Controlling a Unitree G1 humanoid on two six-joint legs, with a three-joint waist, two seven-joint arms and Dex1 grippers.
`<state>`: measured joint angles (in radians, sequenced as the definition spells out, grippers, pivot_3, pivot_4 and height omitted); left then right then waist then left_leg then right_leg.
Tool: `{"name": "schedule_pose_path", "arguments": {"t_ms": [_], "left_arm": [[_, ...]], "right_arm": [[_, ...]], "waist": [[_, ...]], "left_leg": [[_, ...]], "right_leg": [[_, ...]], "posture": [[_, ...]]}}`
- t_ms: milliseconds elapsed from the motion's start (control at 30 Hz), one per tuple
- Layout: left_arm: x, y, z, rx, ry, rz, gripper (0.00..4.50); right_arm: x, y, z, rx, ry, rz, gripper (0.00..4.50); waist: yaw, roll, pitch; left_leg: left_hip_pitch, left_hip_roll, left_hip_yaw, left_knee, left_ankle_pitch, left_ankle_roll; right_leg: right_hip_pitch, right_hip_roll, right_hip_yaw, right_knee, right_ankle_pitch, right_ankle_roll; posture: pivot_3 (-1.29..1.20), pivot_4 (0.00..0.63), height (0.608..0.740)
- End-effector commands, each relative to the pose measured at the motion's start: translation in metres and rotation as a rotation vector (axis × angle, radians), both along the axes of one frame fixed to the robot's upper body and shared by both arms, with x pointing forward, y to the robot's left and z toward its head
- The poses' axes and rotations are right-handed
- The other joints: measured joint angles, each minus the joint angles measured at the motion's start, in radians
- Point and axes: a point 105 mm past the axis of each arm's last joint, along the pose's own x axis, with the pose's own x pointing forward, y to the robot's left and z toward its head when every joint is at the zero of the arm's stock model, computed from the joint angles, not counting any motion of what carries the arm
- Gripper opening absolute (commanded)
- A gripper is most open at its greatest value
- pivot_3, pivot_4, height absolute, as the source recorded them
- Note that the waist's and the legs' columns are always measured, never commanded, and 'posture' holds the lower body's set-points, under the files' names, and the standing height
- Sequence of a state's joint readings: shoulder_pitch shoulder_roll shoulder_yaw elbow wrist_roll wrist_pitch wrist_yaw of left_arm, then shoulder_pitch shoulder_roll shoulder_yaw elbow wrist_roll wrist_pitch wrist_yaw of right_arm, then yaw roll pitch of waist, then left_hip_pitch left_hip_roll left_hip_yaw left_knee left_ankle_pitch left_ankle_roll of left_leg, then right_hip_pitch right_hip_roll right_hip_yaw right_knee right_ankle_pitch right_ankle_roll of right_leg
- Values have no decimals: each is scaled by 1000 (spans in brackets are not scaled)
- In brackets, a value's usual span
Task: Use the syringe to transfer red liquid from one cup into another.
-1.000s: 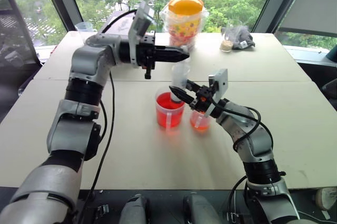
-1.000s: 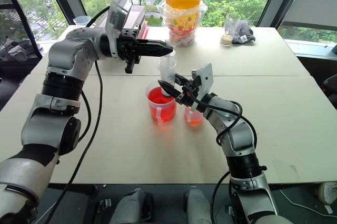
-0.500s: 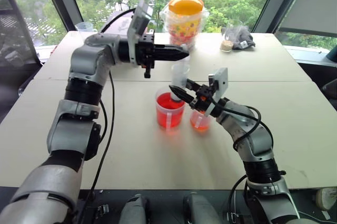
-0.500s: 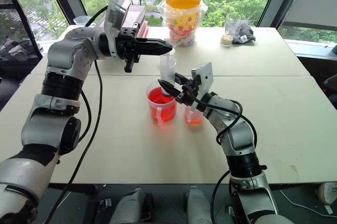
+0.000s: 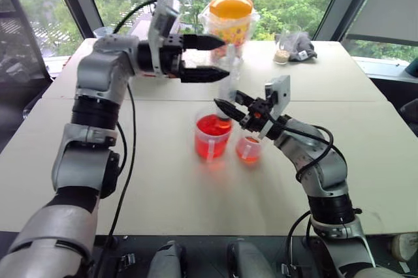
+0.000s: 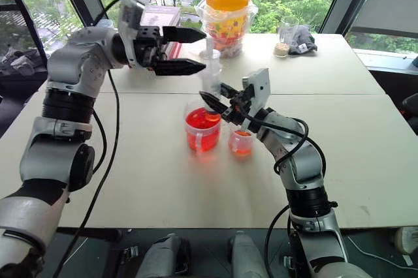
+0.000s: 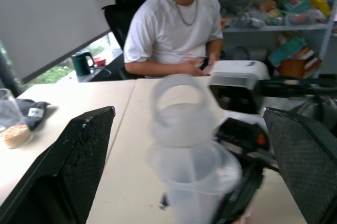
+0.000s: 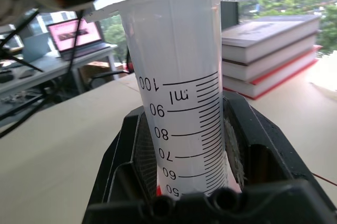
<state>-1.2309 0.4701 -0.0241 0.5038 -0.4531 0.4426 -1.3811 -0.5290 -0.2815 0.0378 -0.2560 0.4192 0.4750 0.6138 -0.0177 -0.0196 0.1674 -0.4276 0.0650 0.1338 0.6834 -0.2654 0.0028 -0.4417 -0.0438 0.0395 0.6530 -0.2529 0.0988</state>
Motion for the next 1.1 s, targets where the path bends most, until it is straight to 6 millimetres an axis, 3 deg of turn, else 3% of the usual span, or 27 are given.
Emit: {"name": "schedule_pose_path", "arguments": {"t_ms": [33, 433, 633, 733, 800, 1100], "left_arm": [[-3, 10, 15, -27, -55, 26, 4437], [1, 21, 14, -36, -46, 84, 4437], [2, 19, 14, -47, -44, 79, 4437], [2, 13, 13, -52, -40, 54, 4437], [2, 10, 12, -53, -37, 43, 4437], [5, -15, 13, -67, -37, -27, 4437]], "right_arm": [[-11, 3, 24, 42, -75, 29, 1392], [-15, 3, 36, 89, -70, 30, 1392], [-23, -29, 81, 162, -154, -54, 1392], [-29, -51, 91, 183, -166, -115, 1392], [-30, -58, 90, 178, -158, -137, 1392], [-32, -71, 45, 95, -64, -226, 1392]], "waist": [[0, 0, 0], [1, 0, 0], [3, 0, 0], [6, 0, 0], [5, 0, 0], [0, 0, 0]], "left_leg": [[0, 0, 0, 0, 0, 0], [0, 0, 0, 0, 0, 0], [0, 0, 0, 0, 0, 0], [0, 0, 0, 0, 0, 0], [0, 0, 0, 0, 0, 0], [0, 0, 0, 0, 0, 0]], "right_leg": [[0, 0, 0, 0, 0, 0], [0, 0, 0, 0, 0, 0], [0, 0, 0, 0, 0, 0], [0, 0, 0, 0, 0, 0], [0, -1, 0, -1, 0, 0], [1, 0, 0, -1, 0, 0]], "posture": [[0, 150, 740], [0, 150, 740], [0, 150, 740], [0, 150, 740], [0, 150, 740], [0, 150, 740]]}}
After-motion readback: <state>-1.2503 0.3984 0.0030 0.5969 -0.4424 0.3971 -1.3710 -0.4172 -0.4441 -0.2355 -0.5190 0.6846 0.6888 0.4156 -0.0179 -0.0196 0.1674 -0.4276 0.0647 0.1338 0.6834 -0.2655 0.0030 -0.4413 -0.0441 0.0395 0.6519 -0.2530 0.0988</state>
